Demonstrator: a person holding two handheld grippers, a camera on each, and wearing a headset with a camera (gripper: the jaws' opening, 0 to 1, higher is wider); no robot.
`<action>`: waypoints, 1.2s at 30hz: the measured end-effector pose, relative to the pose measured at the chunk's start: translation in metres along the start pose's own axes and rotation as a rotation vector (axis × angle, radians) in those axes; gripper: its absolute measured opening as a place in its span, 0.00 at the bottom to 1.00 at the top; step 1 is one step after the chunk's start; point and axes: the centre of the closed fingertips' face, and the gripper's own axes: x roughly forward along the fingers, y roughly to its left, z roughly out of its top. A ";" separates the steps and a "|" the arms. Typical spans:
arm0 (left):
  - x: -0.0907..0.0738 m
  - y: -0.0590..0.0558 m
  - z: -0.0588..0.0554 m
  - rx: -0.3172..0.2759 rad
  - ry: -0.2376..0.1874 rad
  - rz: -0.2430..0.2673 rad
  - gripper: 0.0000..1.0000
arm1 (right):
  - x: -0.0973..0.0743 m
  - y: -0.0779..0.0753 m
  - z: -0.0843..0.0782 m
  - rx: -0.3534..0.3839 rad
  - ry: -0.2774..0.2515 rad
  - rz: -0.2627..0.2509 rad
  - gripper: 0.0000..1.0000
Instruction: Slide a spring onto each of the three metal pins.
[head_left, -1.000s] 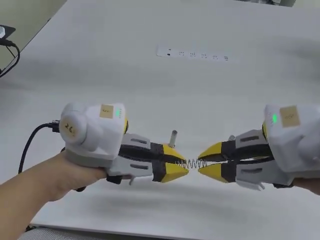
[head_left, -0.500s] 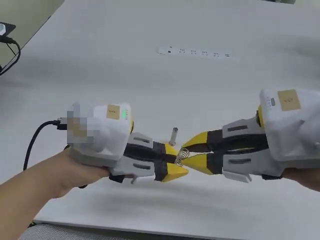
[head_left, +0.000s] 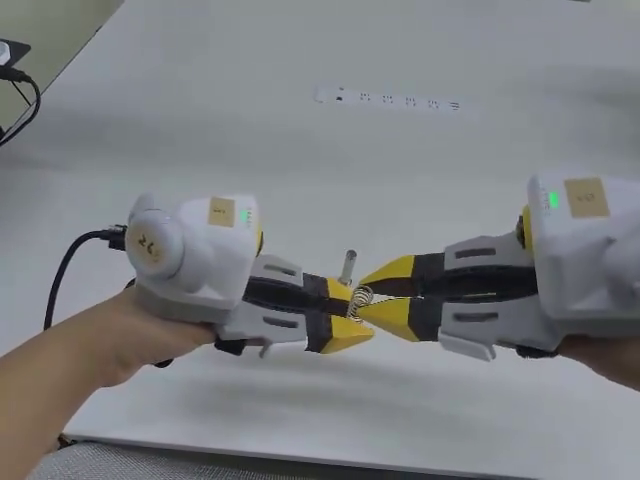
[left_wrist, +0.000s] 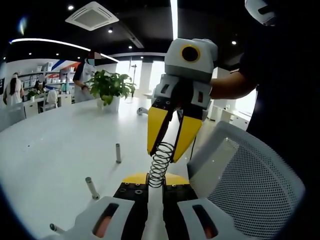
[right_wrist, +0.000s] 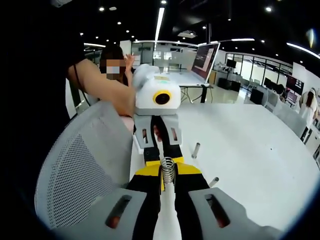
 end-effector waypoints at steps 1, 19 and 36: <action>0.000 0.000 0.000 0.001 0.001 0.000 0.02 | 0.000 0.000 0.000 0.000 0.000 -0.001 0.06; -0.003 0.000 0.005 -0.018 -0.019 0.005 0.02 | -0.004 -0.002 0.007 0.038 -0.048 -0.010 0.06; -0.002 0.002 0.009 -0.021 -0.009 0.029 0.09 | -0.003 -0.001 0.009 0.019 -0.038 -0.013 0.06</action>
